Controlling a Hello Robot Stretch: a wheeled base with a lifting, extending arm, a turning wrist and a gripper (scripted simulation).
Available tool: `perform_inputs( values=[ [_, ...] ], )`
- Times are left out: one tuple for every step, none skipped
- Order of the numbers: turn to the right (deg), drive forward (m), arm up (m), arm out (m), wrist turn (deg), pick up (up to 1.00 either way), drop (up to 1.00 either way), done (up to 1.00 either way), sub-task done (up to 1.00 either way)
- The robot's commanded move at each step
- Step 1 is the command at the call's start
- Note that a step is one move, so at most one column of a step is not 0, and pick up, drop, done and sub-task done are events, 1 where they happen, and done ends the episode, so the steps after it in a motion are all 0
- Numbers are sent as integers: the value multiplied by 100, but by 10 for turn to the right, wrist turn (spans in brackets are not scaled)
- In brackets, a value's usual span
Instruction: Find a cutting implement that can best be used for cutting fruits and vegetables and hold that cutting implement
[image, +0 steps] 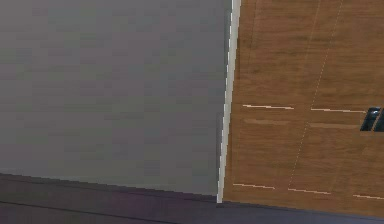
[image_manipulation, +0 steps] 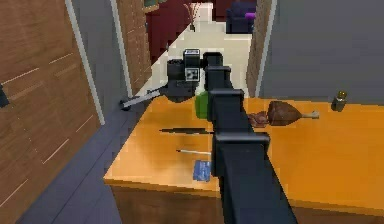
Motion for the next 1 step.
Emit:
perform_inputs(
  values=[
    [0,0,0,0,450,0,0,0,0]
  ],
)
